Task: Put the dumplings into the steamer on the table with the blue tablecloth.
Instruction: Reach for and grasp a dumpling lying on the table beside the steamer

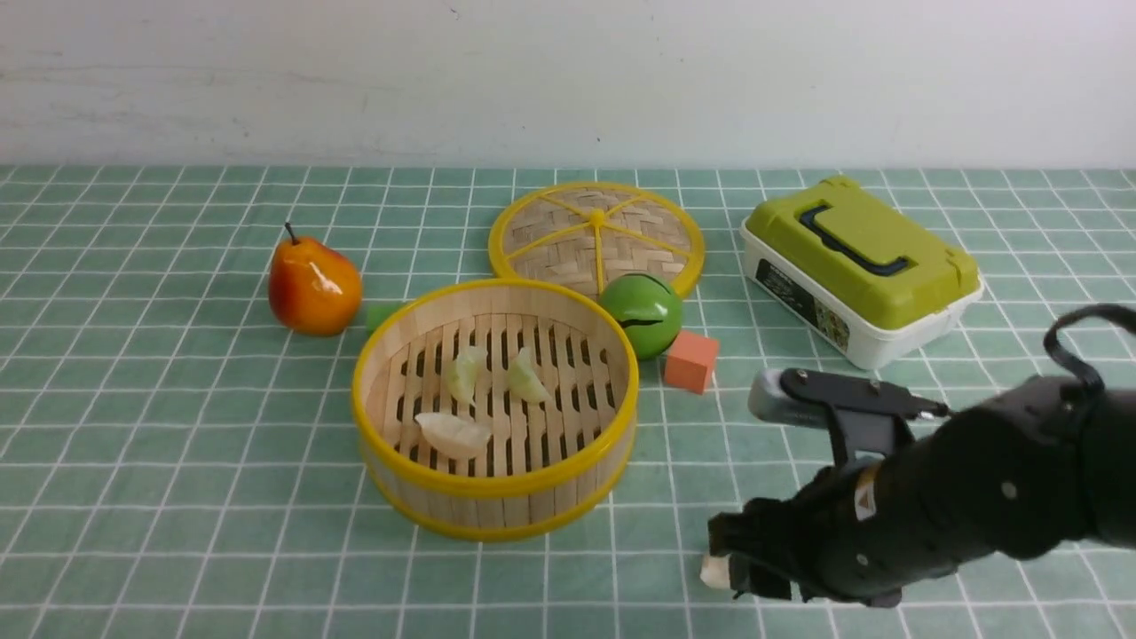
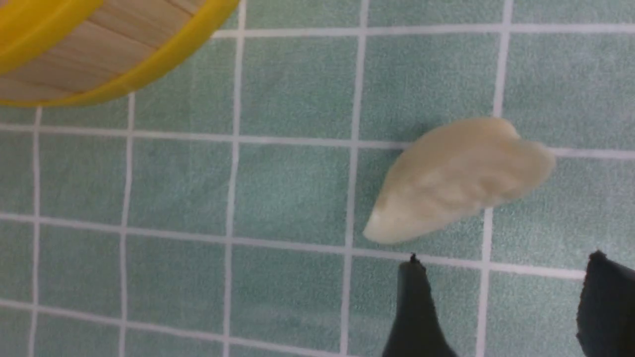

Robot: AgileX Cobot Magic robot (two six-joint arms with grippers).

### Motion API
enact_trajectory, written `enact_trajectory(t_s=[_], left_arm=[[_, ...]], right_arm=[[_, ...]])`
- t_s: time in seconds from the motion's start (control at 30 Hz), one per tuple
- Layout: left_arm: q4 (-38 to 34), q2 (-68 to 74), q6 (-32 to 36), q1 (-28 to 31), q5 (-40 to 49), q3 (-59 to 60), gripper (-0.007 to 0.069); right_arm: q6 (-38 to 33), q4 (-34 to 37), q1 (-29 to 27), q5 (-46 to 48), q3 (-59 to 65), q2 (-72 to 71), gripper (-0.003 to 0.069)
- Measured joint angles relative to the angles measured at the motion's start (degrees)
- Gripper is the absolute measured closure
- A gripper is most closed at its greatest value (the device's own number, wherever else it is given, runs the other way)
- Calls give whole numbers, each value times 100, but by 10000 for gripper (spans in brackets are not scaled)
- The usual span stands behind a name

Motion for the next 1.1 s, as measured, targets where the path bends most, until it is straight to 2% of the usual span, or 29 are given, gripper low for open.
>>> enact_trajectory(t_s=[0.2,0.4,0.63,0.77,0.9,1.1], left_arm=[[0,0,0,0,0,0,624],[0,0,0,0,0,0,622],[0,0,0,0,0,0,622],[0,0,0,0,0,0,620],[0,0,0,0,0,0,617],[0,0,0,0,0,0,612]], right_arm=[[82,-58,0,-986,62,274,235],[106,-380,0,-1214,-414,910,238],[109,-1017,0,-332,-1181,1100,245],[109,-1347,0,250,-1253,1100,283],[-73,-1386,0,610,-1259,1100,314],[-492,-1354,0,810,-1272,1050,309]])
